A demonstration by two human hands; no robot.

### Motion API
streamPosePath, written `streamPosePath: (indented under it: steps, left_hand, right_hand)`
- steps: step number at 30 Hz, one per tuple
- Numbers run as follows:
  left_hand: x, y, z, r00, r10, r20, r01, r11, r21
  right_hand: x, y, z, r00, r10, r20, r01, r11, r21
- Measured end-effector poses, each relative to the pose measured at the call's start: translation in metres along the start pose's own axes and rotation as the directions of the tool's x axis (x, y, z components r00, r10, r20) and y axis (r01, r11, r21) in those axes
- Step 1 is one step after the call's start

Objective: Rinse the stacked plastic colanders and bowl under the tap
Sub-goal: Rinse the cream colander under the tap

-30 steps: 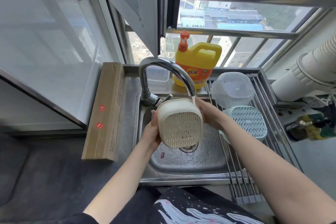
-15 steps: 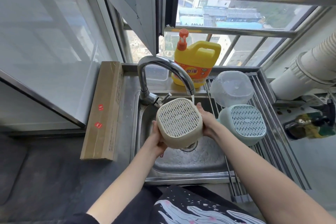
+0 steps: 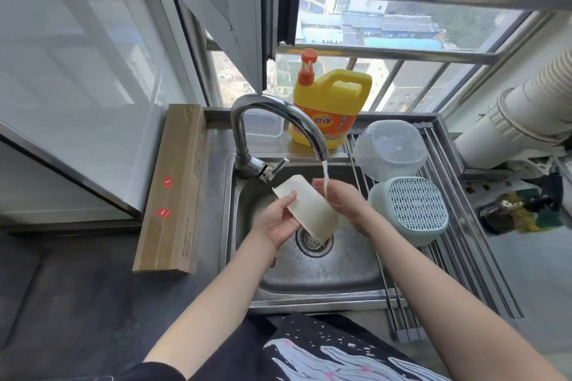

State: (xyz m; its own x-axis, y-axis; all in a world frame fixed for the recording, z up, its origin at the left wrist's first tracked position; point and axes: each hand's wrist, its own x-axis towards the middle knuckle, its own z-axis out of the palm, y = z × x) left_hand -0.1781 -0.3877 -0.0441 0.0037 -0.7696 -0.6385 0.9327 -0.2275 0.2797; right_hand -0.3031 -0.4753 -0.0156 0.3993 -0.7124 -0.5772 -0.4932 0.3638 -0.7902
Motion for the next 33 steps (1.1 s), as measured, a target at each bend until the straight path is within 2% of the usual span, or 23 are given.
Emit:
streamPosePath:
  steps: [2, 3, 5, 6, 7, 8, 10, 12, 13, 14, 15, 17, 18, 19, 20, 21, 22, 23, 24, 25, 27, 30, 33]
  left_hand:
    - [0.001, -0.003, 0.008, 1.0, 0.001, -0.003, -0.001, 1.0, -0.031]
    - [0.0, -0.004, 0.011, 1.0, 0.001, 0.012, -0.001, 0.999, -0.036]
    - [-0.002, -0.002, 0.014, 0.999, 0.005, 0.048, -0.002, 0.999, -0.054]
    - [-0.004, 0.0, 0.016, 0.999, 0.006, 0.052, -0.004, 0.999, -0.051]
    - [-0.007, 0.001, 0.018, 0.999, 0.005, 0.047, -0.003, 0.999, -0.036]
    - [-0.008, 0.002, 0.018, 0.999, 0.001, 0.048, -0.001, 1.0, -0.009]
    - [-0.011, 0.002, 0.019, 0.999, -0.008, 0.034, 0.006, 0.998, 0.068]
    - [-0.012, 0.001, 0.017, 1.0, -0.008, -0.001, 0.009, 0.997, 0.08]
    - [-0.012, 0.0, 0.015, 1.0, -0.006, -0.013, 0.006, 0.998, 0.057]
    - [-0.011, 0.0, 0.013, 1.0, 0.008, -0.027, -0.007, 0.999, 0.032]
    - [-0.011, -0.001, 0.012, 0.999, 0.02, -0.038, -0.02, 1.0, 0.01]
    - [-0.009, -0.002, 0.012, 0.998, 0.043, -0.043, -0.045, 0.998, -0.034]
    - [-0.007, -0.002, 0.012, 0.998, 0.043, -0.044, -0.045, 0.998, -0.04]
    - [-0.007, -0.001, 0.012, 0.998, 0.038, -0.048, -0.04, 0.999, -0.036]
    - [-0.007, 0.0, 0.013, 0.998, 0.03, -0.058, -0.031, 0.999, -0.018]
    - [-0.008, 0.0, 0.012, 0.997, 0.021, -0.08, -0.021, 1.0, -0.002]
    - [-0.008, 0.001, 0.009, 0.993, 0.015, -0.118, -0.013, 1.0, 0.017]
    - [-0.007, 0.002, 0.006, 0.988, 0.005, -0.155, -0.001, 1.0, 0.023]
    - [-0.007, 0.003, 0.003, 0.984, -0.007, -0.179, 0.011, 1.0, 0.023]
    - [-0.007, 0.004, 0.002, 0.985, -0.022, -0.173, 0.024, 1.0, 0.01]
    - [-0.006, 0.004, 0.001, 0.989, -0.048, -0.14, 0.044, 0.999, -0.03]
    - [-0.005, 0.006, 0.001, 0.992, -0.063, -0.105, 0.062, 0.998, -0.014]
    - [-0.004, 0.007, -0.004, 0.991, -0.079, -0.108, 0.084, 0.996, 0.035]
  right_hand:
    - [-0.003, -0.009, 0.018, 0.99, -0.139, -0.012, 0.129, 0.947, -0.293]
    - [-0.008, -0.011, 0.026, 0.977, -0.213, 0.002, 0.19, 0.869, -0.456]
    - [-0.016, -0.011, 0.037, 0.932, -0.361, 0.015, 0.252, 0.622, -0.742]
    - [-0.017, -0.007, 0.039, 0.904, -0.428, 0.01, 0.266, 0.543, -0.796]
    - [-0.018, -0.004, 0.038, 0.878, -0.478, -0.016, 0.27, 0.524, -0.808]
    - [-0.016, 0.001, 0.038, 0.856, -0.512, -0.074, 0.269, 0.562, -0.782]
    - [-0.011, 0.01, 0.035, 0.79, -0.535, -0.3, 0.263, 0.737, -0.623]
    - [-0.008, 0.012, 0.025, 0.777, -0.351, -0.523, 0.215, 0.928, -0.305]
    - [-0.009, 0.013, 0.018, 0.785, -0.284, -0.551, 0.205, 0.958, -0.202]
    - [-0.011, 0.014, 0.014, 0.801, -0.296, -0.521, 0.218, 0.954, -0.207]
    - [-0.015, 0.017, 0.011, 0.803, -0.383, -0.457, 0.257, 0.914, -0.313]
    - [-0.024, 0.023, 0.017, 0.778, -0.577, -0.248, 0.345, 0.722, -0.599]
    - [-0.024, 0.028, 0.02, 0.757, -0.634, -0.16, 0.386, 0.631, -0.673]
    - [-0.024, 0.032, 0.023, 0.751, -0.649, -0.119, 0.41, 0.601, -0.686]
    - [-0.023, 0.037, 0.025, 0.767, -0.628, -0.134, 0.404, 0.634, -0.66]
    - [-0.021, 0.041, 0.025, 0.787, -0.574, -0.225, 0.373, 0.733, -0.569]
    - [-0.02, 0.04, 0.024, 0.816, -0.461, -0.35, 0.328, 0.866, -0.377]
    - [-0.017, 0.04, 0.021, 0.83, -0.316, -0.46, 0.274, 0.949, -0.158]
    - [-0.012, 0.04, 0.017, 0.839, -0.18, -0.514, 0.222, 0.975, 0.02]
    - [-0.01, 0.038, 0.013, 0.855, -0.091, -0.511, 0.16, 0.983, 0.092]
    - [-0.01, 0.031, 0.005, 0.926, 0.027, -0.376, 0.035, 0.987, 0.157]
    - [-0.017, 0.019, 0.003, 0.982, 0.186, -0.028, -0.153, 0.875, 0.459]
    - [-0.012, 0.017, 0.002, 0.98, 0.198, 0.013, -0.171, 0.807, 0.566]
